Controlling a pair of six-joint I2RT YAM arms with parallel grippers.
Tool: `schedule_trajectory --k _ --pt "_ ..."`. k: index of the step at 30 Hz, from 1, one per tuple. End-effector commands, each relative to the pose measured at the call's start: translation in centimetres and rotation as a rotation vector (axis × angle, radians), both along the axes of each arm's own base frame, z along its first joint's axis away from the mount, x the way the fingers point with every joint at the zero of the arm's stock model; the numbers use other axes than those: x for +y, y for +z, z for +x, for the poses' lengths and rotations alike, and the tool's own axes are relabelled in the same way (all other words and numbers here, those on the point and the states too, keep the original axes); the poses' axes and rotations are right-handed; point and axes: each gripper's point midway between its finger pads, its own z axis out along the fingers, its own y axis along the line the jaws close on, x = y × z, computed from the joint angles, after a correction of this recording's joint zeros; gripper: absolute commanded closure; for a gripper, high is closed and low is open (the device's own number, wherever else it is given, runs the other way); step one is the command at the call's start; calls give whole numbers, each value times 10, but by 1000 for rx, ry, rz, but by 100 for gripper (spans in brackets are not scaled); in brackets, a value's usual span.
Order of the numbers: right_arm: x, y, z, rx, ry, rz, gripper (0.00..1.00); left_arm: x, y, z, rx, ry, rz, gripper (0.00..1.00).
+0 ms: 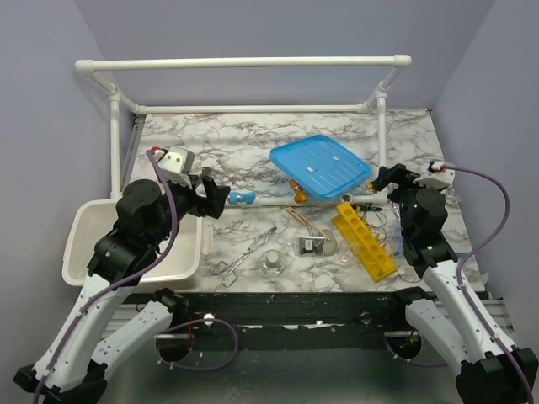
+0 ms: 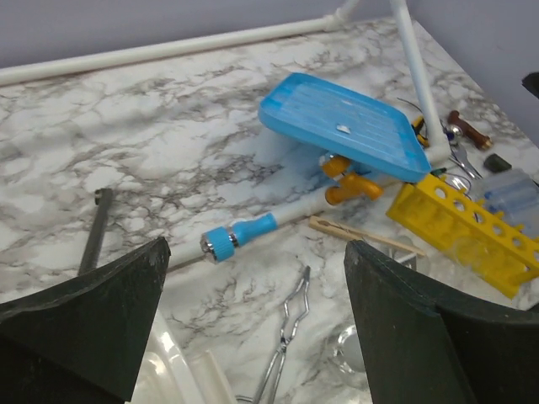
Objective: Organize the chemistry lab equipment
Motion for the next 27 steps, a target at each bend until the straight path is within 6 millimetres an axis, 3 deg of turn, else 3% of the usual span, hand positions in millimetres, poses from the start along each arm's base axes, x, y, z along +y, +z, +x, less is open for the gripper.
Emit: schedule_trajectory --k 1,6,10,13,20,27 --pt "-2 16 -2 -29 -6 7 0 -26 -41 -19 202 -37 82 13" --pt "-5 14 -3 -24 -23 14 0 -94 -82 -50 357 -181 112 12" --pt "-6 13 -4 -27 -34 26 0 -151 -117 -81 488 -302 141 1" --pt "-6 13 -4 -27 -31 27 0 -177 -150 -98 578 -348 203 1" --pt "-6 14 -4 -29 -32 29 0 -178 -215 -100 707 -273 317 1" --pt "-5 16 -7 -59 -26 45 0 -174 -250 -98 759 -199 348 1"
